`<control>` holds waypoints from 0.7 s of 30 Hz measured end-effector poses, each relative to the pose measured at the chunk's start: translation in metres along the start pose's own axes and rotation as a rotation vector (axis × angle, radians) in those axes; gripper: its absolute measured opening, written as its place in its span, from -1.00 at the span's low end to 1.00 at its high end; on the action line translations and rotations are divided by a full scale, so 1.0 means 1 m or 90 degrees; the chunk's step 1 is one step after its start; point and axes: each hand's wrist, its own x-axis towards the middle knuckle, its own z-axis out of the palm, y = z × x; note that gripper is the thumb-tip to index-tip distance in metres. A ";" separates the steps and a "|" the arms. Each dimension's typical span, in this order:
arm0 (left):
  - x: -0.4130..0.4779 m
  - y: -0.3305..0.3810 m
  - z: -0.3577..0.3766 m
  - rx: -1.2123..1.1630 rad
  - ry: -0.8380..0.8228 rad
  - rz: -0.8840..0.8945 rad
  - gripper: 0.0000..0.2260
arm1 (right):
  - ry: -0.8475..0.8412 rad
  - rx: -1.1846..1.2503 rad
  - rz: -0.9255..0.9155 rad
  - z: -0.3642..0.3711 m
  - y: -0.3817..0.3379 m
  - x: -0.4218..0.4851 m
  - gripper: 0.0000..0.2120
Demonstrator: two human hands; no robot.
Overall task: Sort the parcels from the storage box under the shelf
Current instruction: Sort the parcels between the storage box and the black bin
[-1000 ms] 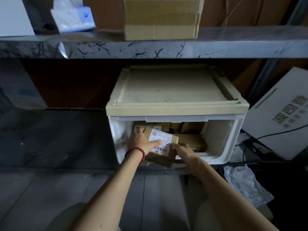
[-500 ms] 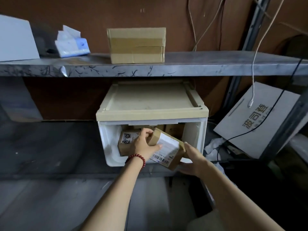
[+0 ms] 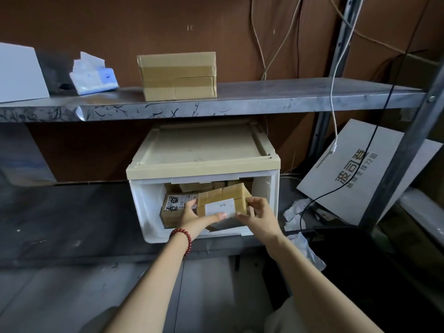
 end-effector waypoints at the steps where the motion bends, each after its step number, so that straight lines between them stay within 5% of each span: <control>1: 0.001 0.000 0.000 -0.022 -0.006 -0.016 -0.08 | -0.010 -0.006 -0.008 0.000 -0.001 -0.001 -0.61; 21: -0.004 0.004 -0.030 -0.031 0.043 -0.018 -0.56 | -0.061 0.126 0.146 0.007 0.006 0.019 -0.67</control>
